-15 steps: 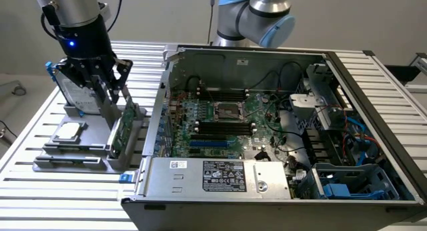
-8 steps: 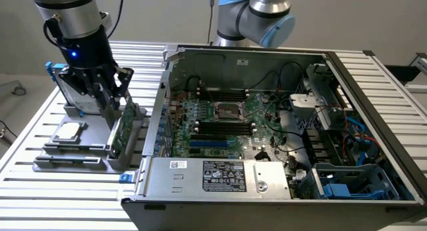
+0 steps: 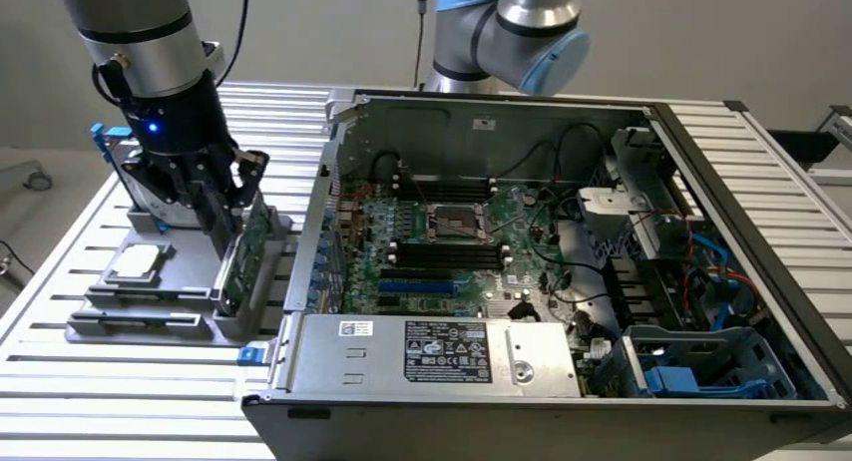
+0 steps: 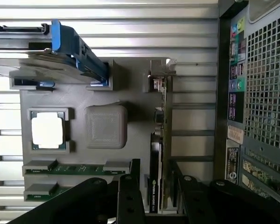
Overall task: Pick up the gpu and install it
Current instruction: 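Pick up the gpu and move the gpu toward the slot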
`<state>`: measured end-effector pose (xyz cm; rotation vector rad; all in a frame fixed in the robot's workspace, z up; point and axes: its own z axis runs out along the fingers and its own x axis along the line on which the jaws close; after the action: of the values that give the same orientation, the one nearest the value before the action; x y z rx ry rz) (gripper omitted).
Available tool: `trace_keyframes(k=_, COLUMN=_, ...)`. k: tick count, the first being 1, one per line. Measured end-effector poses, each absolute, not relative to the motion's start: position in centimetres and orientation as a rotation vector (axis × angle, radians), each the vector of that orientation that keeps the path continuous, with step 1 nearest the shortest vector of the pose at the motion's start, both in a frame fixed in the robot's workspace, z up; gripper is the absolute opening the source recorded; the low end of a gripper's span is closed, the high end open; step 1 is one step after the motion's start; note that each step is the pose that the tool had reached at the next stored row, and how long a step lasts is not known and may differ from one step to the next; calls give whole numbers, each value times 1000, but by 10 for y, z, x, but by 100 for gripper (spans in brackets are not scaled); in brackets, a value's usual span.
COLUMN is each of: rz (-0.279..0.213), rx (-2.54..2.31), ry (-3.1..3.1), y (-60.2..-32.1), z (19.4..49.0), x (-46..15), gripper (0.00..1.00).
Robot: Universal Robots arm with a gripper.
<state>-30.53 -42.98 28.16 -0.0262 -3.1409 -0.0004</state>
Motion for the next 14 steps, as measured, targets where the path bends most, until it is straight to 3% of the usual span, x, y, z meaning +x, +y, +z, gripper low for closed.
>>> trace_keyframes(k=14, rz=5, rx=-18, ry=-3141, y=-436, z=256, x=-300, gripper=36)
